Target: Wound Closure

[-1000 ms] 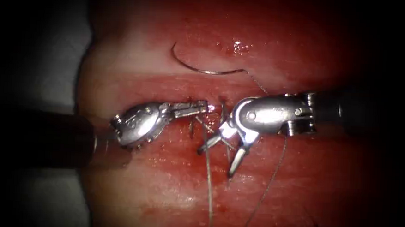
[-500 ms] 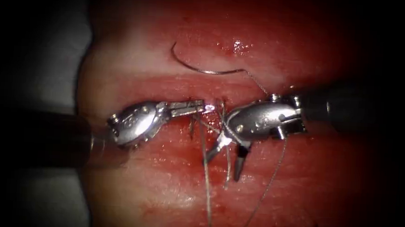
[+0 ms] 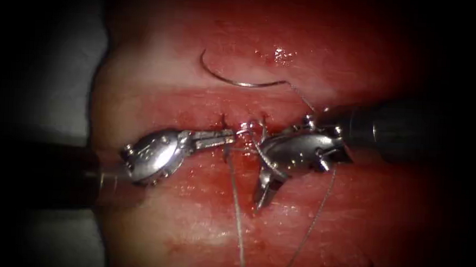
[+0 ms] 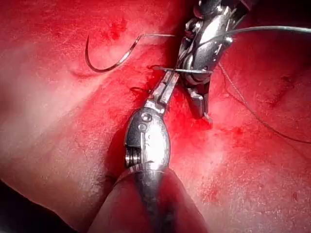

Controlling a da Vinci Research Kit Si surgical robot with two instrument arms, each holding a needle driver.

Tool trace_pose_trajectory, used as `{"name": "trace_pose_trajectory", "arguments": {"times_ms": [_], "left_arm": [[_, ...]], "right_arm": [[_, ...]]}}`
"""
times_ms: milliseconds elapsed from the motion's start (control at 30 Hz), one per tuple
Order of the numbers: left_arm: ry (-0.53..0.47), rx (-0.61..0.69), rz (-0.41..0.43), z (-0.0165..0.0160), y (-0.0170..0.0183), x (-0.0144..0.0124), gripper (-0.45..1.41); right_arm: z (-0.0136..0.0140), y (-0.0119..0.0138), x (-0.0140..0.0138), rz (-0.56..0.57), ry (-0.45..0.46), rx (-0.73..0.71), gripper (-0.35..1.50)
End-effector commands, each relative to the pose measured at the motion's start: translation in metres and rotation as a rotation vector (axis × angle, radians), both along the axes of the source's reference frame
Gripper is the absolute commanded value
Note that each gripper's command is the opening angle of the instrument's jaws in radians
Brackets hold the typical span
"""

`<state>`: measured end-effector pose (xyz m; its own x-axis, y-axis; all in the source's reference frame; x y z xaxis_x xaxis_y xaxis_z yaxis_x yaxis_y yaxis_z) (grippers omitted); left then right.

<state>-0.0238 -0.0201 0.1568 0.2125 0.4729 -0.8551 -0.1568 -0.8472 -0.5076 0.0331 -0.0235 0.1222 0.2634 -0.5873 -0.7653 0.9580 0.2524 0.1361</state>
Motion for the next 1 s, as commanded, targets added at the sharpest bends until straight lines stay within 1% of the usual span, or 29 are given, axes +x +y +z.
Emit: {"name": "trace_pose_trajectory", "arguments": {"times_ms": [33,100,233,300,333,367,400,433,467,533,567,633,700,767,833,933,1000], "left_arm": [[-0.002,0.005,0.003,0.0004,-0.0014,-0.0004,-0.45],[-0.003,0.006,0.006,-0.0001,-0.0020,-0.0001,-0.45],[-0.005,0.006,0.009,-0.0007,-0.0032,0.0000,-0.45],[-0.013,0.003,0.022,-0.0016,-0.0050,0.0000,-0.45],[-0.018,0.002,0.027,-0.0023,-0.0064,0.0001,-0.45],[-0.018,0.002,0.027,-0.0023,-0.0064,0.0001,-0.45],[-0.022,0.001,0.032,-0.0026,-0.0071,0.0001,-0.45],[-0.016,0.000,0.047,-0.0034,-0.0086,0.0002,-0.45],[-0.012,-0.002,0.065,-0.0042,-0.0105,0.0003,-0.45],[-0.013,-0.005,0.073,-0.0049,-0.0119,0.0001,-0.45],[-0.016,-0.008,0.083,-0.0056,-0.0132,-0.0001,-0.45],[-0.018,-0.009,0.086,-0.0059,-0.0138,-0.0002,-0.45],[-0.020,-0.017,0.112,-0.0071,-0.0164,-0.0009,-0.45],[-0.015,-0.026,0.129,-0.0081,-0.0185,-0.0012,-0.45],[-0.018,-0.028,0.133,-0.0085,-0.0191,-0.0013,-0.45],[-0.020,-0.029,0.141,-0.0094,-0.0203,-0.0014,-0.45],[-0.018,-0.029,0.153,-0.0100,-0.0211,-0.0013,-0.45]], "right_arm": [[0.0008,0.0000,0.0004,-0.017,-0.001,-0.046,-0.35],[0.0010,0.0005,0.0002,-0.015,-0.008,-0.053,-0.35],[0.0010,0.0008,0.0002,0.018,0.022,-0.024,-0.35],[0.0008,0.0006,-0.0001,0.105,0.056,0.067,-0.35],[0.0006,0.0004,-0.0003,0.177,0.073,0.128,-0.35],[0.0006,0.0004,-0.0003,0.177,0.073,0.128,-0.35],[0.0004,0.0003,-0.0006,0.214,0.088,0.176,-0.35],[0.0001,0.0002,-0.0012,0.277,0.105,0.241,-0.35],[-0.0003,0.0004,-0.0021,0.370,0.111,0.339,-0.35],[-0.0005,0.0006,-0.0026,0.428,0.107,0.385,-0.35],[-0.0006,0.0008,-0.0030,0.466,0.095,0.419,-0.35],[-0.0007,0.0009,-0.0031,0.487,0.087,0.432,-0.35],[-0.0010,0.0018,-0.0035,0.532,0.089,0.466,-0.35],[-0.0015,0.0037,-0.0038,0.569,0.087,0.473,-0.35],[-0.0017,0.0042,-0.0039,0.581,0.086,0.472,-0.35],[-0.0021,0.0061,-0.0042,0.617,0.080,0.476,-0.35],[-0.0021,0.0079,-0.0042,0.667,0.066,0.469,-0.35]]}}
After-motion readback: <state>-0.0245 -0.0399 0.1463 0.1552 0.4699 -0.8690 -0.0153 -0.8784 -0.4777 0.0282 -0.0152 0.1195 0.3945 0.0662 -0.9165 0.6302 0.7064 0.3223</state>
